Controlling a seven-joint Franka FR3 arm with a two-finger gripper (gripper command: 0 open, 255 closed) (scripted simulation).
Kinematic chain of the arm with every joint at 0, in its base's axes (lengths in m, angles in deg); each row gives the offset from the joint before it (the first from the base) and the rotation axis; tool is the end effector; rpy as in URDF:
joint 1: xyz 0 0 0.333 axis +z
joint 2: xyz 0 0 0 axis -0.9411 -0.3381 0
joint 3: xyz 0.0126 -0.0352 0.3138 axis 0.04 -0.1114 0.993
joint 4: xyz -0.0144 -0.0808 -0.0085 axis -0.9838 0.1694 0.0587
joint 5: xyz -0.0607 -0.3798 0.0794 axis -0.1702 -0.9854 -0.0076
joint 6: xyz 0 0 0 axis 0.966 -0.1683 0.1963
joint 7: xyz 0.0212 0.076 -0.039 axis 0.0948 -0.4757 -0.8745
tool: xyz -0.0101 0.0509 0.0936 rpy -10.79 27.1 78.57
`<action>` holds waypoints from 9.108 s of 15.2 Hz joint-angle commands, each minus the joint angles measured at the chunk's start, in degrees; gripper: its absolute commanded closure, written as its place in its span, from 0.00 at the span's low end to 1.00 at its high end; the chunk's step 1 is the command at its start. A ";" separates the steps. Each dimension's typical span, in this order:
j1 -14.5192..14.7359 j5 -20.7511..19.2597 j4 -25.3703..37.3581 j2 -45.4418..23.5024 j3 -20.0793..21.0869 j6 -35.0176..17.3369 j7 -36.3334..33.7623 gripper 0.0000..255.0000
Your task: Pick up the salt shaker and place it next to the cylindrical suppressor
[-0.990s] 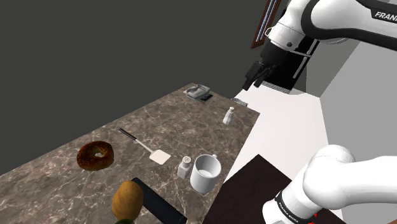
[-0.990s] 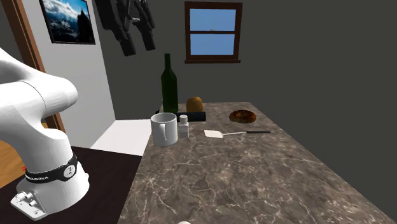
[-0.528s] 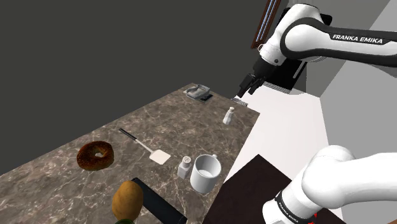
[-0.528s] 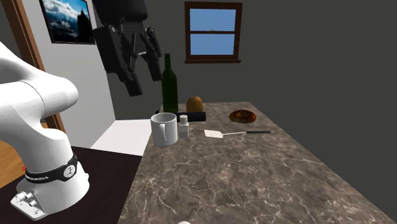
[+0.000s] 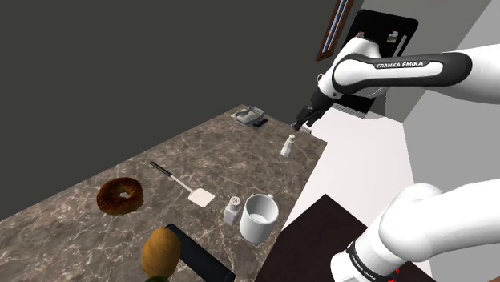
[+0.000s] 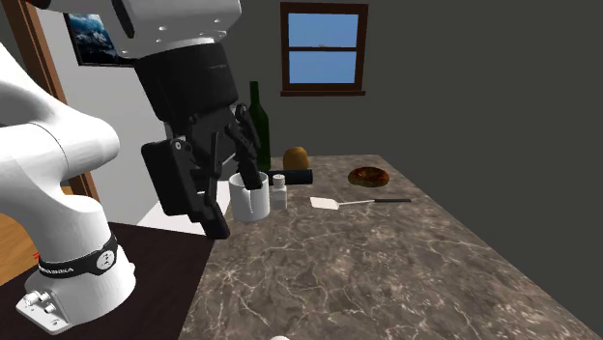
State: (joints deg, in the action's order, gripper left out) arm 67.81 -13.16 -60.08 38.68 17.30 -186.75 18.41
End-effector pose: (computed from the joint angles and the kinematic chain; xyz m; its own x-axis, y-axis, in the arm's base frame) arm 0.3844 -0.1050 0.4800 0.9771 -0.0047 0.2125 0.0141 -0.9961 -0.0868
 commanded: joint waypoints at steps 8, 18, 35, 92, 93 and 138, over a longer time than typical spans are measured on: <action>0.96 5.02 2.95 -17.42 -8.70 -14.78 10.98 0.00; 2.59 9.31 2.06 -23.32 -9.58 -21.09 14.19 0.00; 2.44 8.77 2.34 -22.74 -9.47 -20.30 13.70 1.00; 9.60 4.79 6.72 0.79 20.79 4.24 -28.42 1.00; 10.04 5.07 6.98 0.57 22.02 4.18 -29.90 1.00; 35.21 -34.14 65.69 -60.38 56.80 17.21 -95.91 1.00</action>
State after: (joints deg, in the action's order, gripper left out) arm 103.20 -47.16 6.44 -21.63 74.16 -168.68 -77.24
